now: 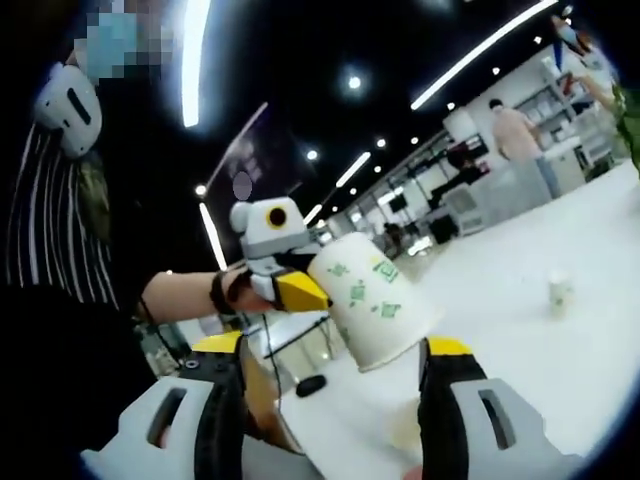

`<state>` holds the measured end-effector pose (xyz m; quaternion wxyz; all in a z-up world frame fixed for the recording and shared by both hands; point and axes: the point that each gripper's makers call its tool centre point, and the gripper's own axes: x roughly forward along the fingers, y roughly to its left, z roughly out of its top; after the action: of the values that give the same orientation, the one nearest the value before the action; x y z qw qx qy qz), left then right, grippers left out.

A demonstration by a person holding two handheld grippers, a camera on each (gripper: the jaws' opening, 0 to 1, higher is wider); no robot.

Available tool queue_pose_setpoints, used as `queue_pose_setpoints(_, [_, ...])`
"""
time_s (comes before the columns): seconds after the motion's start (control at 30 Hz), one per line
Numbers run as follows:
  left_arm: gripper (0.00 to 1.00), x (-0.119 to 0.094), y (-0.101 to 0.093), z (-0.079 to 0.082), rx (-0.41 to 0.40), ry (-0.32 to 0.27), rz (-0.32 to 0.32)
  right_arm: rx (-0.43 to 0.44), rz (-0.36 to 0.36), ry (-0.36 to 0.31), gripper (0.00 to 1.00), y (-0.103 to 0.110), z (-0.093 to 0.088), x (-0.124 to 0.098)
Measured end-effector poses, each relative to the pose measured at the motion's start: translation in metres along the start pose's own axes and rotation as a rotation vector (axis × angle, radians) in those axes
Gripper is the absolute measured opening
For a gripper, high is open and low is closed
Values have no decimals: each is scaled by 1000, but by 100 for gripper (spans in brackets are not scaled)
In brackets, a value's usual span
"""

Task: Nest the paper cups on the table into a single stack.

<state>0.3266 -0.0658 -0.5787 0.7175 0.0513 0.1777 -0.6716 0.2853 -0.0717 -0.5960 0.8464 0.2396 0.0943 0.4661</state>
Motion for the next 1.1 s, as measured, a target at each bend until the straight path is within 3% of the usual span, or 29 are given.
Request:
queue_pose_setpoints(0.17, [37, 1, -4, -2, 4, 0, -10, 64, 14, -34, 54, -2, 6, -4])
queue_pose_setpoints(0.27, [37, 2, -4, -1, 2, -6, -15, 98, 31, -103, 48, -3, 19, -8])
queue_pose_setpoints(0.57, [37, 1, -14, 4, 13, -30, -52, 219, 87, -214, 24, -5, 35, -19])
queue_pose_setpoints(0.87, [37, 4, -18, 2, 21, -25, -71, 237, 113, -245, 8, -5, 41, -23])
queue_pose_setpoints(1.1, [37, 3, -22, 3, 60, -29, -58, 298, 164, -281, 4, -1, 47, -24])
